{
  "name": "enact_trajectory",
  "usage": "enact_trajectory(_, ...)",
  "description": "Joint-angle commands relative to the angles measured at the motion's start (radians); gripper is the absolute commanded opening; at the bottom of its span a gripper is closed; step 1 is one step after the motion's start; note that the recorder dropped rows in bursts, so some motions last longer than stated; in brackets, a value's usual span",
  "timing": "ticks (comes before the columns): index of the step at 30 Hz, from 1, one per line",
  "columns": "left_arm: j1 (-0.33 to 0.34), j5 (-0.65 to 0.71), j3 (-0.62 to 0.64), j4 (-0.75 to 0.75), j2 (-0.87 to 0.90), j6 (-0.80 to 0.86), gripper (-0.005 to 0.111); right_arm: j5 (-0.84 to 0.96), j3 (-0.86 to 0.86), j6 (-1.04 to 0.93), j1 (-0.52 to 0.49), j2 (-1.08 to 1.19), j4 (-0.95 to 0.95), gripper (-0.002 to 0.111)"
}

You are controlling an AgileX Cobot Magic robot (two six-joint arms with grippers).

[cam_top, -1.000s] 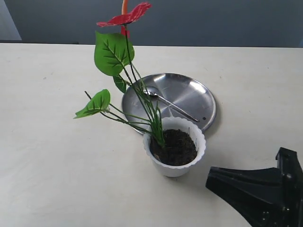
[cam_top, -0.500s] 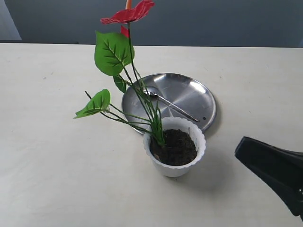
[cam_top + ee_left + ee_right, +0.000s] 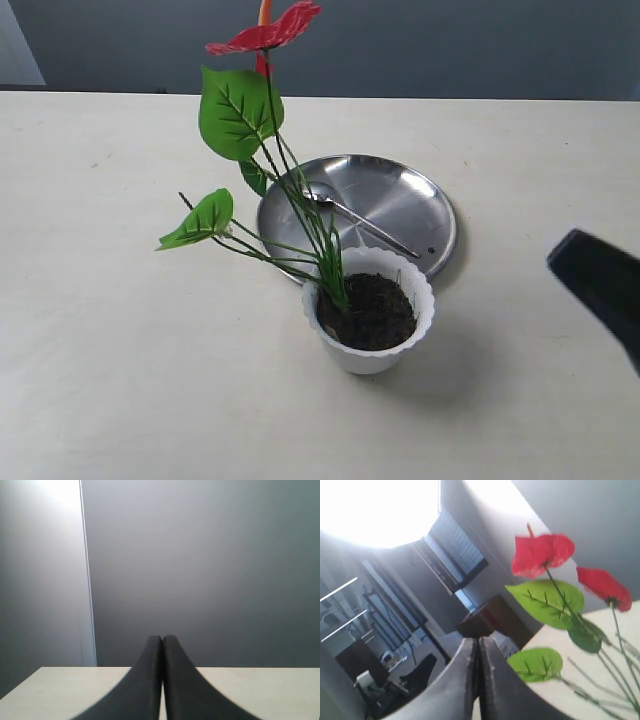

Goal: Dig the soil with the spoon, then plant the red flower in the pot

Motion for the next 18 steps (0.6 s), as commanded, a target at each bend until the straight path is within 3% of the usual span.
enact_trajectory(1,-0.002,-0.005,0.004,-0.001,0.001,-0.002,0.000,0.015,0.002,-0.124,-0.085,-0.179,0.026,0.003)
enact_trajectory(6,-0.002,-0.005,0.004,-0.001,0.001,-0.002,0.000,0.139,0.002,-0.085,-0.289,-0.454,-0.148,0.003)
enact_trajectory(9,-0.002,-0.002,0.004,-0.001,0.001,-0.002,0.000,0.114,0.002,-0.039,-0.392,-0.454,-0.209,0.003)
enact_trajectory(18,-0.002,-0.002,0.004,-0.001,0.001,-0.002,0.000,0.271,0.002,-0.026,-0.424,-0.454,-0.211,0.003)
